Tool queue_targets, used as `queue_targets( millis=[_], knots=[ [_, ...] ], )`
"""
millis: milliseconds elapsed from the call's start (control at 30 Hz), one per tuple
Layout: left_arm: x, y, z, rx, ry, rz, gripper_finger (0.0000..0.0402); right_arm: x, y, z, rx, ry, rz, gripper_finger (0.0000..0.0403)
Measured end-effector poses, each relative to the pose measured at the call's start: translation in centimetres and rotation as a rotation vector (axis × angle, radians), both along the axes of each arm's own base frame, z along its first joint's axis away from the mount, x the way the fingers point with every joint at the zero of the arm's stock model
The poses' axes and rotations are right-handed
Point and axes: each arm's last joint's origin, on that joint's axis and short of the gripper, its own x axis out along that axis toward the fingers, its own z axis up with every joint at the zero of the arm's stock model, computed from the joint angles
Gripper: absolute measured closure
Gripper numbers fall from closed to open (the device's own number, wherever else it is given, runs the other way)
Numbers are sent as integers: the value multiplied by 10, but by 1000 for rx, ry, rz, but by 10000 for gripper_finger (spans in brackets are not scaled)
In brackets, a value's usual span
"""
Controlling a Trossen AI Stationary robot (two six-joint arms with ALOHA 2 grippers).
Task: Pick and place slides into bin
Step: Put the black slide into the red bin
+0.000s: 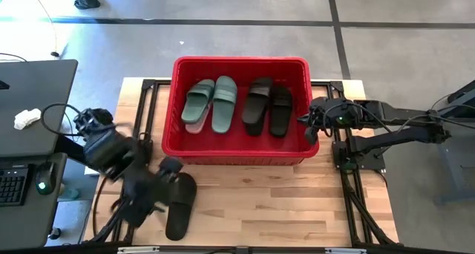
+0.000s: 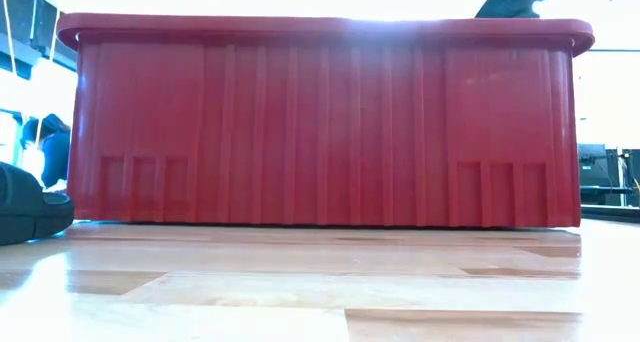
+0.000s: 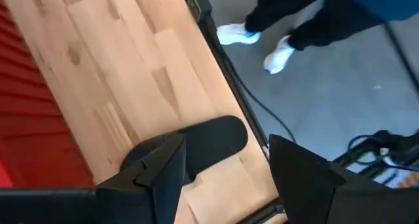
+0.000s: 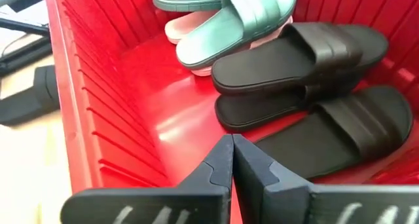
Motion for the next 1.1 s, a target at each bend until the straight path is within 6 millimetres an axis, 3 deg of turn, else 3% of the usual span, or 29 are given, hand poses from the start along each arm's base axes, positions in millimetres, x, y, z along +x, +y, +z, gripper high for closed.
queue_targets(
  millis=[233,433,600,800,933,1100],
  knots=[
    [-32,-46,-21,197,-93,82,214,0,-1,0,-9,0,-26,403],
    [-42,-71,-76,343,5,135,229,-1,-1,0,-35,11,-34,403],
    [-40,-77,-138,477,127,262,240,-2,-1,-2,-42,35,-25,403],
    [-36,-84,-201,479,143,372,243,-4,-1,-4,-78,83,6,403],
    [-33,-86,-222,440,95,401,243,-4,-1,-5,-98,94,23,403],
    [-35,-83,-234,461,100,393,243,-4,-1,-5,-115,102,36,403]
  ],
)
